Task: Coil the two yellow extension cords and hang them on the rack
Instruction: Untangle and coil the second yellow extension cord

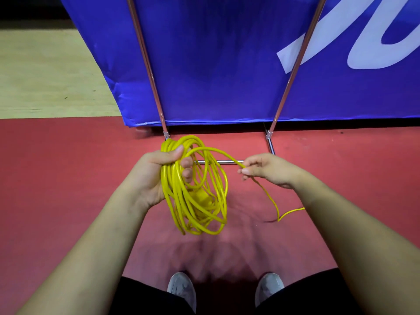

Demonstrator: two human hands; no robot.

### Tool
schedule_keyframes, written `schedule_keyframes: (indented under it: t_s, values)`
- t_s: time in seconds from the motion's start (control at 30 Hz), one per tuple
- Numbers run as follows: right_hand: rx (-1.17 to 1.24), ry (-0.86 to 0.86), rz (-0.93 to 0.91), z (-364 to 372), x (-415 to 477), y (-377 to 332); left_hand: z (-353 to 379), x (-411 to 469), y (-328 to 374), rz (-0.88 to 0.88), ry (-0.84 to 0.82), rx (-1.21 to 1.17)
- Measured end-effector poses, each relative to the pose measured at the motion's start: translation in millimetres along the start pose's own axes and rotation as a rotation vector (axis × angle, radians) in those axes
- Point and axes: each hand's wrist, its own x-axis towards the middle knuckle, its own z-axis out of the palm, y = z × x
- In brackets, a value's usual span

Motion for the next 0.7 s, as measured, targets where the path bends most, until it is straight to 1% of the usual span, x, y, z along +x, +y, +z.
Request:
schedule_keyframes:
  t_s: [0.07, 0.13, 0.2, 0.27, 0.33, 0.4, 0.5, 0.57, 0.63, 0.7]
  values:
    - [0.192, 0.096, -0.009, -1, 0, 0, 0, -1, 0, -0.048, 0.047, 0.150]
    - [0.248, 0.200, -0.052, -1, 3, -12, 1, -2, -3, -0.117, 0.085, 0.237]
    - [0.166, 0.235, -0.095, -2, 5, -23, 0, -3, -6, -0.175, 0.075, 0.237]
    - [0.030, 0.236, -0.124, -3, 5, -29, -1, -4, -5, -0.184, 0.049, 0.199]
    - [-0.040, 0.247, -0.142, -3, 5, -31, -4, -5, -2, -0.185, 0.054, 0.133]
    - [-0.061, 0.267, -0.158, -3, 7, -32, -5, -5, -1, -0.207, 0.047, 0.084]
    - [-0.096, 0.275, -0.187, -1, 9, -34, -2, -7, -2, -0.258, -0.008, 0.082]
    - [-0.065, 0.309, -0.211, -1, 9, -35, -1, -7, -2, -0.282, -0.033, 0.076]
    - [-0.020, 0.382, -0.224, -6, 9, -35, 0, -7, -2, -0.286, -0.010, 0.053]
    - [-0.100, 0.420, -0.216, -12, 9, -33, 0, -5, -2, -0.273, 0.018, 0.030]
